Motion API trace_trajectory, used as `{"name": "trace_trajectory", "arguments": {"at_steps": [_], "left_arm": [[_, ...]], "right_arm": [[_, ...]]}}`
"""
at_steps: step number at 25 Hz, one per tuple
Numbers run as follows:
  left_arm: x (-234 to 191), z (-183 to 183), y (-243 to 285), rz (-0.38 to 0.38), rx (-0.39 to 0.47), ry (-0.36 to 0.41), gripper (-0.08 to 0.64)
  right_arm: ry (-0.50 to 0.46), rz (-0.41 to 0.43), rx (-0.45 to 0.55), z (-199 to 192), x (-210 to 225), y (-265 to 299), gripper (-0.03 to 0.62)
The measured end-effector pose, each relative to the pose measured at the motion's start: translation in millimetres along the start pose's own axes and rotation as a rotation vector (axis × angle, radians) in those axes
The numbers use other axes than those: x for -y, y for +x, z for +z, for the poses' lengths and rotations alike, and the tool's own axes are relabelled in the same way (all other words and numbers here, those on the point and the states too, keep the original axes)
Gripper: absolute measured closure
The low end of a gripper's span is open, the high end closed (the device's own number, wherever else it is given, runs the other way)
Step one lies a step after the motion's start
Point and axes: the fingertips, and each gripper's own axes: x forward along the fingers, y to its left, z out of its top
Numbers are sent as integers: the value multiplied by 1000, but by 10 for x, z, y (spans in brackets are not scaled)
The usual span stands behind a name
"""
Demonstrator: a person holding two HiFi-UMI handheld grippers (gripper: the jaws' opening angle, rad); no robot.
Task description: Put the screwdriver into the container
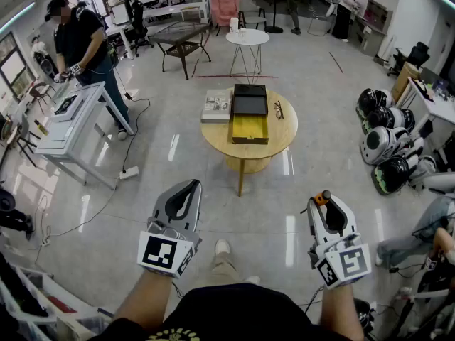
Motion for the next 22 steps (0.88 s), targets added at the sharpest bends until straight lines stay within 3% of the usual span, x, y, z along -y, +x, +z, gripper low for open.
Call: {"name": "trace_trajectory", "arguments": {"at_steps": [10,22], "left_arm": [[-187,-120,439,-41,10,-9,543],[-637,-316,641,-15,-11,-33,543]], "right_arm": [[-6,-2,0,-8,17,440,462],[29,-3,-26,-84,14,864,462]]}}
